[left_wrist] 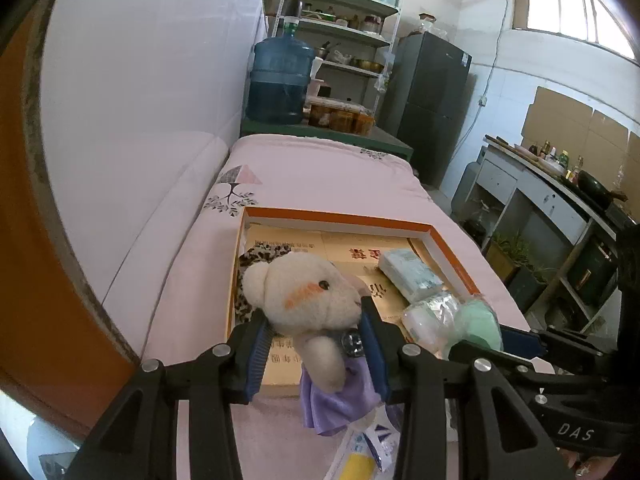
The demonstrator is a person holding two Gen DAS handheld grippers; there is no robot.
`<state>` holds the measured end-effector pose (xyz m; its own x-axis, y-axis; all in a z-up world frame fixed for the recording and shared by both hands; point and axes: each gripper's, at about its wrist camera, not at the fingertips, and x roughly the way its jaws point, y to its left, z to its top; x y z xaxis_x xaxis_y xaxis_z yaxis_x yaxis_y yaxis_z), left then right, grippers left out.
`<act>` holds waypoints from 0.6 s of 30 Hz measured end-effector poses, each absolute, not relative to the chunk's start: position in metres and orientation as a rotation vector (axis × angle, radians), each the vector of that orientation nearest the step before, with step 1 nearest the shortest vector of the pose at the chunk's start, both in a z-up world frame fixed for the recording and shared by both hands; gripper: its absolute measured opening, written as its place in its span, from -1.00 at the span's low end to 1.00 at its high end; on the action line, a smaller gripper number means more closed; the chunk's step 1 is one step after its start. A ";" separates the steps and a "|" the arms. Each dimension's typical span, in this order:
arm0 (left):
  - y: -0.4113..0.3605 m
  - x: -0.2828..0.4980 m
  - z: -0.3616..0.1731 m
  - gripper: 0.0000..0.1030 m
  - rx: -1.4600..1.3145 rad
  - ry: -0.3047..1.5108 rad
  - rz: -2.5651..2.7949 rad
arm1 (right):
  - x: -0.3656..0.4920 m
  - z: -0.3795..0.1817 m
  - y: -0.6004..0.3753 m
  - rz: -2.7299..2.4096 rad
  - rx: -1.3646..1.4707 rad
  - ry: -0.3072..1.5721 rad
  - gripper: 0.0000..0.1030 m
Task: Organize soft objects
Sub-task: 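Carry the teddy bear and green sponge over the tray with both tools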
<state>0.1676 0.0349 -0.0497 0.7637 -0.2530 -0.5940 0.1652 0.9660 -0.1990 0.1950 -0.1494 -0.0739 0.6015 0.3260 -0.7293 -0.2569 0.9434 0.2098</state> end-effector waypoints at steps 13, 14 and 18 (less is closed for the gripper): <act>0.029 0.206 -0.048 -0.18 -0.135 0.673 -0.256 | 0.227 -0.087 -0.148 0.331 0.083 0.886 -0.10; 0.027 0.210 -0.047 -0.18 -0.134 0.671 -0.258 | 0.229 -0.089 -0.148 0.331 0.082 0.889 -0.10; 0.023 0.229 -0.041 -0.18 -0.125 0.663 -0.263 | 0.238 -0.094 -0.145 0.329 0.069 0.899 -0.10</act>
